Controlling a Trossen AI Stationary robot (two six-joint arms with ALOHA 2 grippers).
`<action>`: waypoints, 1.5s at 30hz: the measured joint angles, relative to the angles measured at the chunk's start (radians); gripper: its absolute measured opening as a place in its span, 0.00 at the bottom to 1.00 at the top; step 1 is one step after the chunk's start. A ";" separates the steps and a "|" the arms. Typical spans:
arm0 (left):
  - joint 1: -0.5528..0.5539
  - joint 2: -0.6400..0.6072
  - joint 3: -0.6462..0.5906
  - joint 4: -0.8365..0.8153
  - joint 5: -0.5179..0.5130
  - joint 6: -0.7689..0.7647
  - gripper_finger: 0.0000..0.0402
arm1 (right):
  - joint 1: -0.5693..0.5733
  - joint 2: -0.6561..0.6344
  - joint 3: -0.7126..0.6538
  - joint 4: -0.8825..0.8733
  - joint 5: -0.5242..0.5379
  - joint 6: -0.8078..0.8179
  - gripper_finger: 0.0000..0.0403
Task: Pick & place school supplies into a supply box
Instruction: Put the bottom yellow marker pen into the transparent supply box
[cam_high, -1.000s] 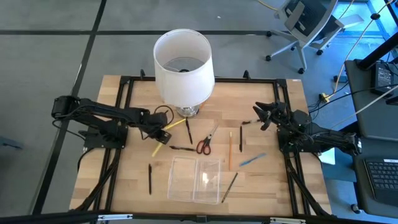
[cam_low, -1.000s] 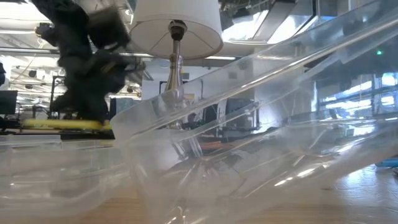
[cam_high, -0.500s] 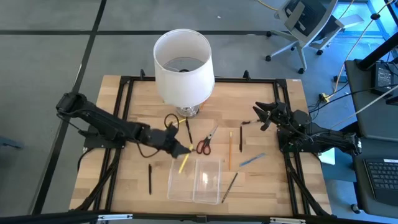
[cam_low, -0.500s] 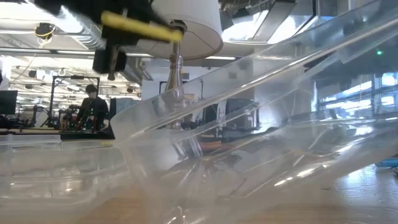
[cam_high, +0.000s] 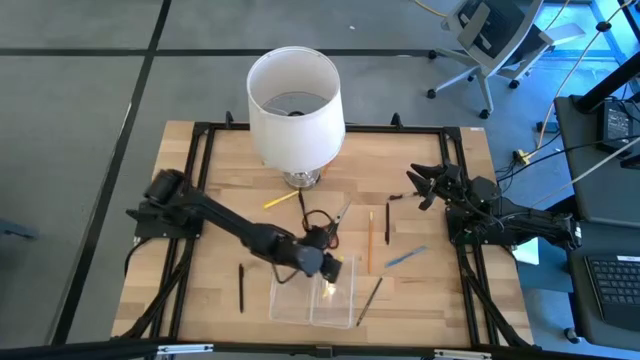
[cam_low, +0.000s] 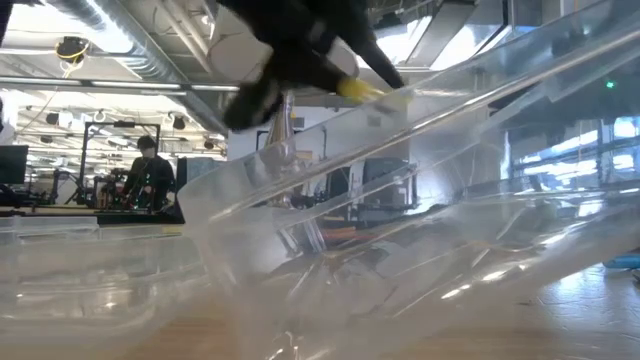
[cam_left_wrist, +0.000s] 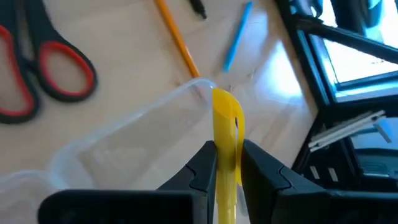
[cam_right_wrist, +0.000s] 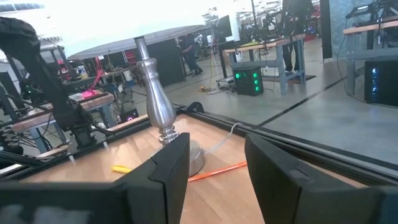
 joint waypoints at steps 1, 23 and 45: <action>0.002 0.026 0.019 0.001 0.013 -0.012 0.11 | 0.000 0.000 0.000 0.000 0.000 0.000 0.40; 0.013 0.181 0.119 -0.070 0.088 -0.141 0.12 | 0.000 0.000 0.000 0.000 -0.009 -0.050 0.40; 0.013 0.181 0.119 -0.067 0.067 -0.112 0.19 | 0.000 0.000 0.000 0.000 -0.009 -0.051 0.40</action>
